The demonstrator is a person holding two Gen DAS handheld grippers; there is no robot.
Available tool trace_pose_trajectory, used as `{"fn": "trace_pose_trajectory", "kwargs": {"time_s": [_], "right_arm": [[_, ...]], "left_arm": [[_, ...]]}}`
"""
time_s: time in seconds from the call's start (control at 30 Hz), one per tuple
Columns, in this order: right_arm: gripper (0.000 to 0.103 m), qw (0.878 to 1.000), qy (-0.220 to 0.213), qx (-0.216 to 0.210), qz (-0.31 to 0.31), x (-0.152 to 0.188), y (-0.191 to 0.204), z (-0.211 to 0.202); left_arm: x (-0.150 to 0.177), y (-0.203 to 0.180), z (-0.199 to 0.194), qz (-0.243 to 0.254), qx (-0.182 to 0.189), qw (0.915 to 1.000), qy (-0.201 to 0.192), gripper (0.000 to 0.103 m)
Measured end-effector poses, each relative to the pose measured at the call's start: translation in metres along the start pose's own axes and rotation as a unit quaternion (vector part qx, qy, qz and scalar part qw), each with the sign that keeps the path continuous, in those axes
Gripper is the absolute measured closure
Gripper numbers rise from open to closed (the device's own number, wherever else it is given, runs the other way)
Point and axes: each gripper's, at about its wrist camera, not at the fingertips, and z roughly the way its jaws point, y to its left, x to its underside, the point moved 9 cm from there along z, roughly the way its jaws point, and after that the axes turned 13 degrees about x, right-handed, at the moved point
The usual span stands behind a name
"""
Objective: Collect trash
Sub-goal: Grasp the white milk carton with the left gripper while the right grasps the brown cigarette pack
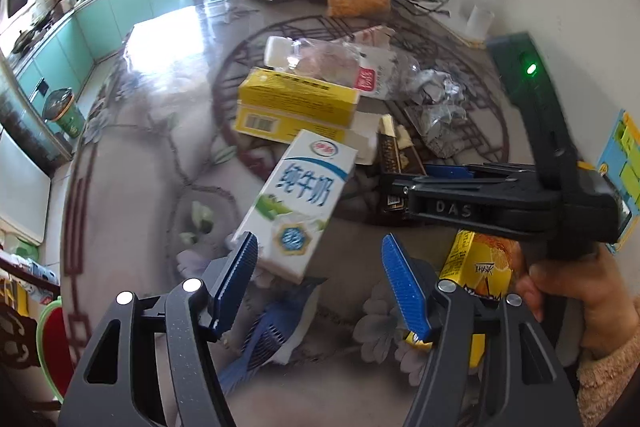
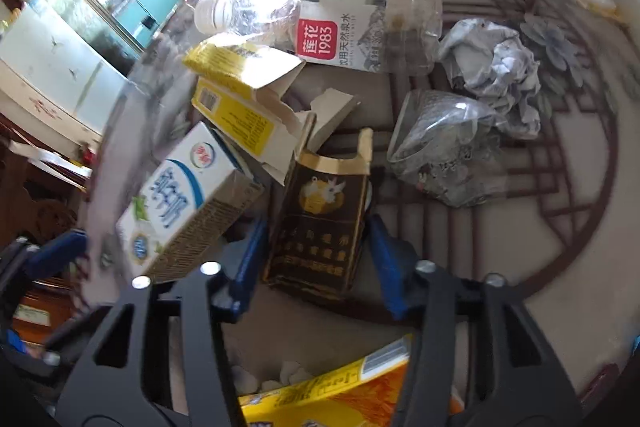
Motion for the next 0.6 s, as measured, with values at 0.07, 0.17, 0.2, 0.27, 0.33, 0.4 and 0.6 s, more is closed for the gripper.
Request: {"fn": "trace_pose_trajectory", "kwargs": {"time_s": [0.07,0.17,0.2,0.27,0.33,0.4,0.6], "right_arm": [[0.063,0.999,-0.006,-0.025,0.031,-0.004,-0.01,-0.011],[0.063,0.996,-0.043,-0.043,0.069,-0.015,-0.03,-0.037],[0.063,0.995,-0.051,-0.045,0.074,-0.017,-0.034,-0.042],[0.063,0.993,-0.063,-0.052,0.089,-0.021,-0.043,-0.052],[0.063,0.991,-0.064,-0.06,0.1,-0.022,-0.048,-0.053],[0.063,0.99,-0.062,-0.063,0.106,-0.02,-0.051,-0.052],[0.063,0.99,-0.063,-0.066,0.108,-0.021,-0.051,-0.056]], "left_arm": [[-0.002,-0.004,0.007,0.003,-0.002,1.0,0.006,0.04],[-0.003,0.0,0.018,0.002,-0.013,0.9998,0.017,0.04],[-0.004,0.004,0.02,0.001,-0.017,0.9997,0.019,0.04],[-0.008,0.012,0.026,-0.001,-0.033,0.9992,0.022,0.04],[-0.012,0.021,0.032,0.0,-0.049,0.9985,0.023,0.04],[-0.016,0.03,0.038,0.005,-0.065,0.9976,0.024,0.034],[-0.026,0.044,0.049,0.018,-0.09,0.9951,0.035,0.032]]}}
